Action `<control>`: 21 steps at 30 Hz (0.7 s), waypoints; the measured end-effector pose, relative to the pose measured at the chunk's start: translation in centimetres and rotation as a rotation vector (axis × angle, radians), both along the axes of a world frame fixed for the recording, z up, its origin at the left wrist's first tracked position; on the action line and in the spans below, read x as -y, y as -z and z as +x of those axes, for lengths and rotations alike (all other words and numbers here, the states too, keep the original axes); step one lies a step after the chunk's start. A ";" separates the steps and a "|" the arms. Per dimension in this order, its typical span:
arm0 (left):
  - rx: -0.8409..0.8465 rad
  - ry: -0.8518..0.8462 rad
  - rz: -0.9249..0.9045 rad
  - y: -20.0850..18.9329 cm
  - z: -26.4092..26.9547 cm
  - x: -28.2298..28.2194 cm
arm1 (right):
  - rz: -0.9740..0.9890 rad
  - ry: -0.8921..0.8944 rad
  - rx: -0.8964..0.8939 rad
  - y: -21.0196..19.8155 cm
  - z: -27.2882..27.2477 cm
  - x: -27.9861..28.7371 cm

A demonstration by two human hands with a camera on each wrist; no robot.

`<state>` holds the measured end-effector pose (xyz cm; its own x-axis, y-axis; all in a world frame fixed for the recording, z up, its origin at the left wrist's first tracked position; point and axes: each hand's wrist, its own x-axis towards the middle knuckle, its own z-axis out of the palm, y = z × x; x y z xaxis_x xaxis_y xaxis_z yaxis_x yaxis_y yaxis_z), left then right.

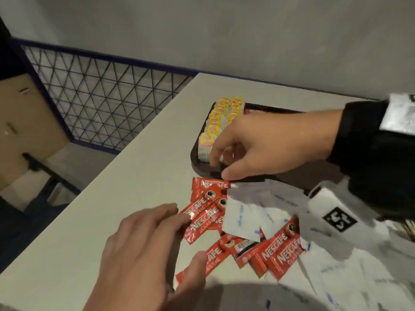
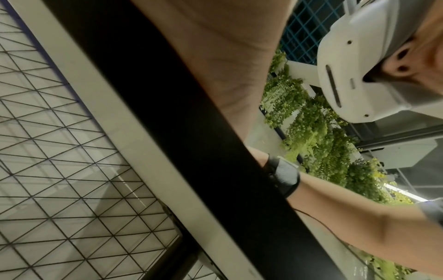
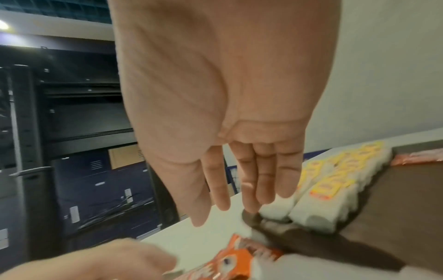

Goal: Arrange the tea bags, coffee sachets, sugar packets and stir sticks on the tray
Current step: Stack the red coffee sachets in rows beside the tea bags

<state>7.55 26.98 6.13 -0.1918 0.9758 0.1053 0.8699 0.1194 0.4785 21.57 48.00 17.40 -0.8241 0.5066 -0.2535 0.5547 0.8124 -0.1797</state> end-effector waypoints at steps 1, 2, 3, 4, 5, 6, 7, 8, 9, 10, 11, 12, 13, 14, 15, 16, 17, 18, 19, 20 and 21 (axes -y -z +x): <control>-0.047 -0.031 -0.010 0.4 0.2 -0.1 | -0.002 -0.045 0.004 0.3 -0.4 1.5; -0.078 -0.037 0.025 1.1 0.3 0.1 | 0.007 -0.078 0.004 0.7 -0.9 2.6; -0.095 -0.047 0.019 0.5 0.4 -0.1 | 0.029 -0.099 0.011 1.2 -1.2 3.4; -0.081 -0.041 0.020 0.6 0.6 0.2 | 0.057 -0.115 0.035 1.6 -1.5 4.2; -0.060 -0.046 0.006 0.5 0.8 0.4 | 0.086 -0.133 0.070 2.2 -1.7 4.7; -0.062 -0.052 0.037 0.7 0.8 0.6 | 0.110 -0.148 0.102 2.8 -1.9 5.3; -0.051 -0.057 0.053 0.7 0.8 0.7 | 0.122 -0.157 0.121 3.5 -2.0 5.7; -0.027 -0.068 0.071 0.6 0.9 0.9 | 0.123 -0.155 0.118 3.9 -2.0 6.2; -0.016 -0.082 0.097 0.6 1.0 1.0 | 0.116 -0.145 0.096 4.3 -1.9 6.5; 0.001 -0.100 0.111 0.6 1.0 1.0 | 0.111 -0.133 0.072 4.5 -1.8 6.8; 0.021 -0.115 0.133 0.7 1.0 1.0 | 0.115 -0.126 0.058 4.5 -1.7 7.0; 0.034 -0.130 0.142 0.6 1.0 1.0 | 0.124 -0.125 0.052 4.4 -1.6 7.3; 0.048 -0.140 0.154 0.6 1.0 1.0 | 0.130 -0.130 0.039 4.3 -1.5 7.6; 0.080 -0.148 0.168 0.7 1.0 1.1 | 0.126 -0.133 0.014 4.2 -1.3 7.8; 0.127 -0.148 0.198 0.7 0.9 1.2 | 0.114 -0.138 -0.027 4.1 -1.0 8.1; 0.191 -0.148 0.218 0.6 0.9 1.3 | 0.100 -0.144 -0.080 4.0 -0.7 8.2; 0.267 -0.152 0.239 0.6 0.8 1.3 | 0.082 -0.145 -0.134 3.9 -0.4 8.4; 0.370 -0.154 0.263 0.5 0.8 1.5 | 0.054 -0.142 -0.190 3.7 -0.2 8.5; 0.480 -0.143 0.292 0.4 0.8 1.5 | 0.019 -0.134 -0.247 3.5 0.0 8.7; 0.573 -0.121 0.319 0.2 0.8 1.6 | -0.020 -0.125 -0.300 3.4 0.1 8.9; 0.644 -0.103 0.344 0.1 0.7 1.6 | -0.059 -0.116 -0.343 3.2 0.2 9.0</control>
